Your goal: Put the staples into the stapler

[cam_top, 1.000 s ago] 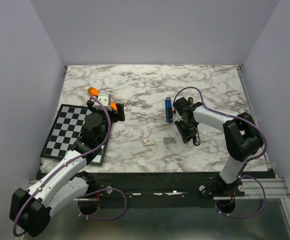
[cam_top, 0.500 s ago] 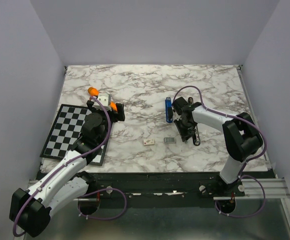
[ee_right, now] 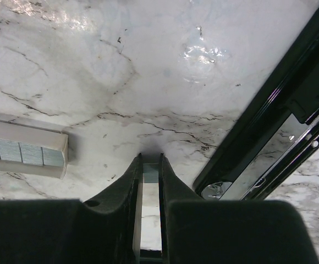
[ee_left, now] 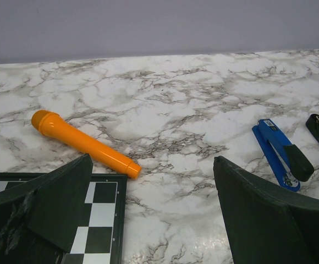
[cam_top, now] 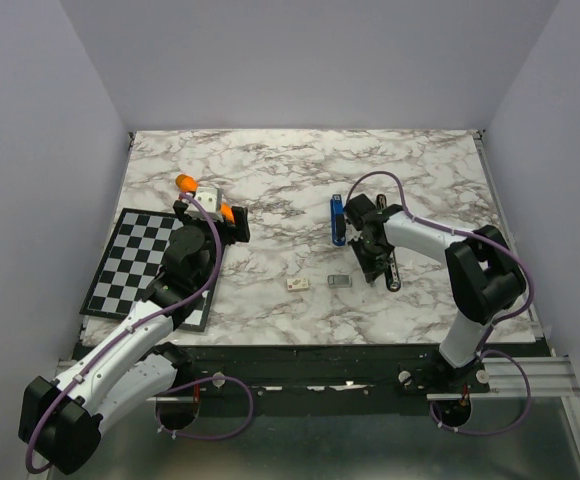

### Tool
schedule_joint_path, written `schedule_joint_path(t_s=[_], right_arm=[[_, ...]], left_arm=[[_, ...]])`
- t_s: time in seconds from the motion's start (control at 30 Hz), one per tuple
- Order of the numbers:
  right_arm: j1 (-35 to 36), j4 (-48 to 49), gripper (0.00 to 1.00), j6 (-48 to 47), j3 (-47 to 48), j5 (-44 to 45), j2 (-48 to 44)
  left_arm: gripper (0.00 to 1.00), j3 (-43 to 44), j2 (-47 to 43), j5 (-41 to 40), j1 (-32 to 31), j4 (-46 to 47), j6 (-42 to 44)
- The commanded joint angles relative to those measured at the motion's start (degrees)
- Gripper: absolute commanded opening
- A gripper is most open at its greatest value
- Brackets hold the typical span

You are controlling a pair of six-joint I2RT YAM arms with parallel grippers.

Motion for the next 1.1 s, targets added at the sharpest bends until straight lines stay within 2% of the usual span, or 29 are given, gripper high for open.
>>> schedule_joint_path(t_s=[0.0, 0.37, 0.8, 1.07], right_arm=[[0.2, 0.0, 0.18, 0.8, 0.0, 1.1, -2.1], [-0.5, 0.7, 0.18, 2.2, 1.8, 4.3, -8.2], [-9.6, 7.5, 0.18, 3.5, -1.5, 7.2, -14.2], [-11.4, 9.2, 0.18, 3.9, -4.0, 7.0, -13.6]], left_arm=[[0.99, -0.2, -0.9, 0.6, -0.4, 1.5, -0.1], [0.99, -0.3, -1.0, 0.7, -0.6, 1.4, -0.2], [0.99, -0.4, -1.5, 0.3, -0.6, 1.4, 0.1], [0.99, -0.4, -1.3, 0.0, -0.6, 1.5, 0.3]])
